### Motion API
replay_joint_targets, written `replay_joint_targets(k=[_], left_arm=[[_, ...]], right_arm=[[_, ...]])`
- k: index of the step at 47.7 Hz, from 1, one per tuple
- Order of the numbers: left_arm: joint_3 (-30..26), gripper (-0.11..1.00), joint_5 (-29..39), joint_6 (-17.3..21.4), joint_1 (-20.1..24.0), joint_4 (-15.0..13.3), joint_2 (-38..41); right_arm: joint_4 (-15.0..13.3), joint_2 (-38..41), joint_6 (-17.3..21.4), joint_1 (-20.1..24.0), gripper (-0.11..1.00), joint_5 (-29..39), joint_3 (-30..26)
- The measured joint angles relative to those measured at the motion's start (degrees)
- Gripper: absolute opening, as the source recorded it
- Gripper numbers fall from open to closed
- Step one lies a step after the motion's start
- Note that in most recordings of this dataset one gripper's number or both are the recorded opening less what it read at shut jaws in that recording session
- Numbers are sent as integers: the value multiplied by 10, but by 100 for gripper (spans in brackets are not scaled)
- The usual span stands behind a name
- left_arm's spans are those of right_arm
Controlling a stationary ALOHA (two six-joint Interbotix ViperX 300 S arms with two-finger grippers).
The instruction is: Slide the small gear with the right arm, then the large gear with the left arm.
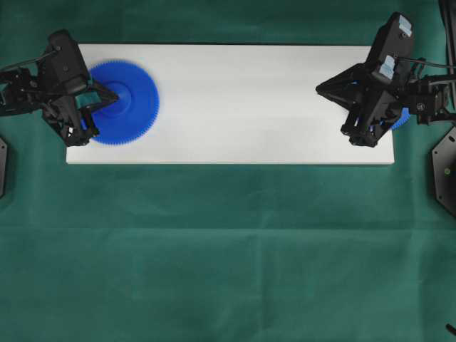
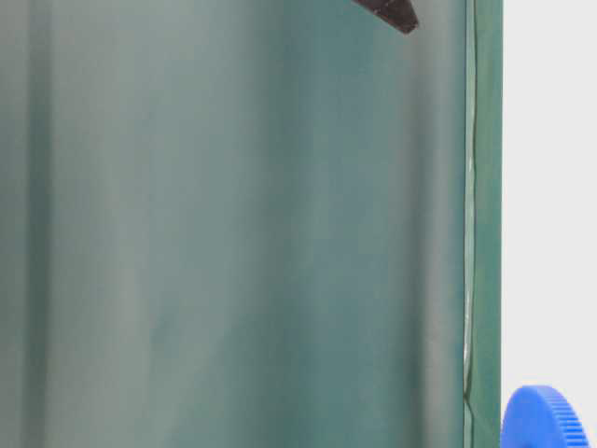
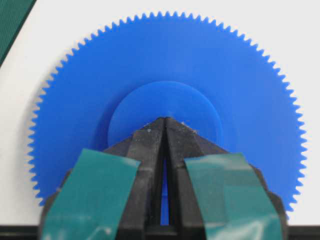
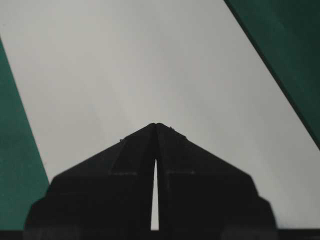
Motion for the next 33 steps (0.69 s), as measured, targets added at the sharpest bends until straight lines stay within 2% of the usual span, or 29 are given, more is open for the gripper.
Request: replay_joint_targets(k=[19,33], left_arm=[[-4,0,5,2,0,-1,-3],[-13,0,14,12,-10,-1,-52]], right_arm=[[0,0,-1,0,50,-1,-1],[0,0,-1,0,50,0,-1]])
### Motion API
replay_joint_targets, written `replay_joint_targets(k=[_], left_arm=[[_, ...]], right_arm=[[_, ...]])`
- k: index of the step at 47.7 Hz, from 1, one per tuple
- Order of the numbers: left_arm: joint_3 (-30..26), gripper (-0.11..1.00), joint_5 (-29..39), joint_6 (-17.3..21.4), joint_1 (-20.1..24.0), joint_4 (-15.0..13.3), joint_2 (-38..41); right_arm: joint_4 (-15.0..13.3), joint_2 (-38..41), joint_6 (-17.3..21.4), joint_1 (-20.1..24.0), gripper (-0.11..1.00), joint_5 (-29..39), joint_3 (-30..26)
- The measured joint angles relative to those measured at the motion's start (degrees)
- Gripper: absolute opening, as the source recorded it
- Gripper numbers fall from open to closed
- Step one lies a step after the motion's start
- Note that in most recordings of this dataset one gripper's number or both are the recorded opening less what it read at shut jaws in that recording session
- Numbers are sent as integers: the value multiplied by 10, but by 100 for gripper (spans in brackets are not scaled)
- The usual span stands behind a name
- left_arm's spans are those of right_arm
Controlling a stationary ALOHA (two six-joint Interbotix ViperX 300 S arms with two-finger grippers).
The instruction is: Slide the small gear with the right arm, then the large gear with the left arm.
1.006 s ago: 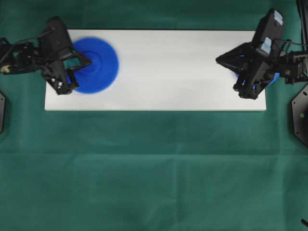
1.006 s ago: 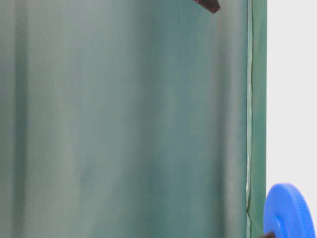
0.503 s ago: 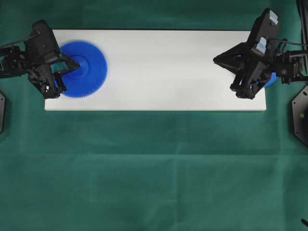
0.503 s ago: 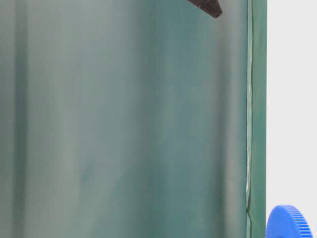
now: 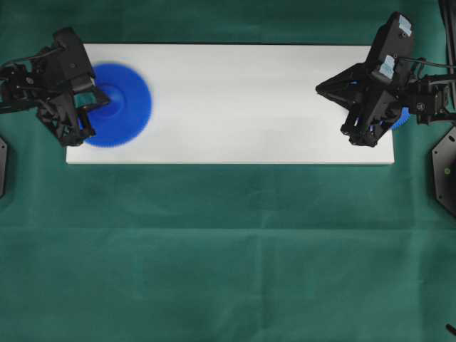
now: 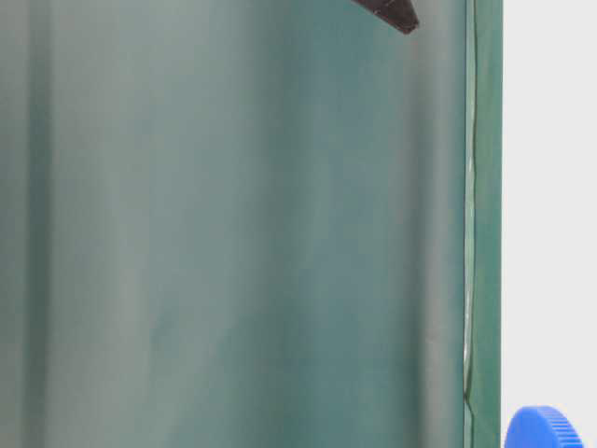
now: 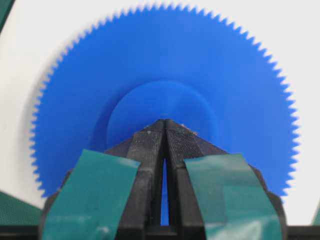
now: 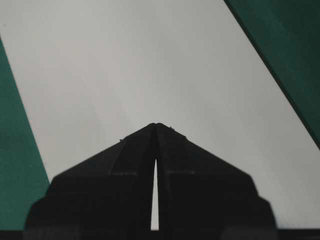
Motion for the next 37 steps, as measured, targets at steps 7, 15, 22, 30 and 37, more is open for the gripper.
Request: replay_joint_targets(k=[7,15,22,30,37], left_arm=[[0,0,0,19,-4,1,-48],[0,0,-1,34,-12,1,-106],[3,0,-2,39,-21,1,-156],[14,0,-2,40,-29,0,-210],[22,0,-2,39,-33,1,-229]], right_arm=[[0,0,0,0,50,0,1],[0,0,0,0,50,-1,0],[0,0,0,-1,50,0,1],[0,0,0,0,50,0,1],[0,0,0,0,50,0,1]])
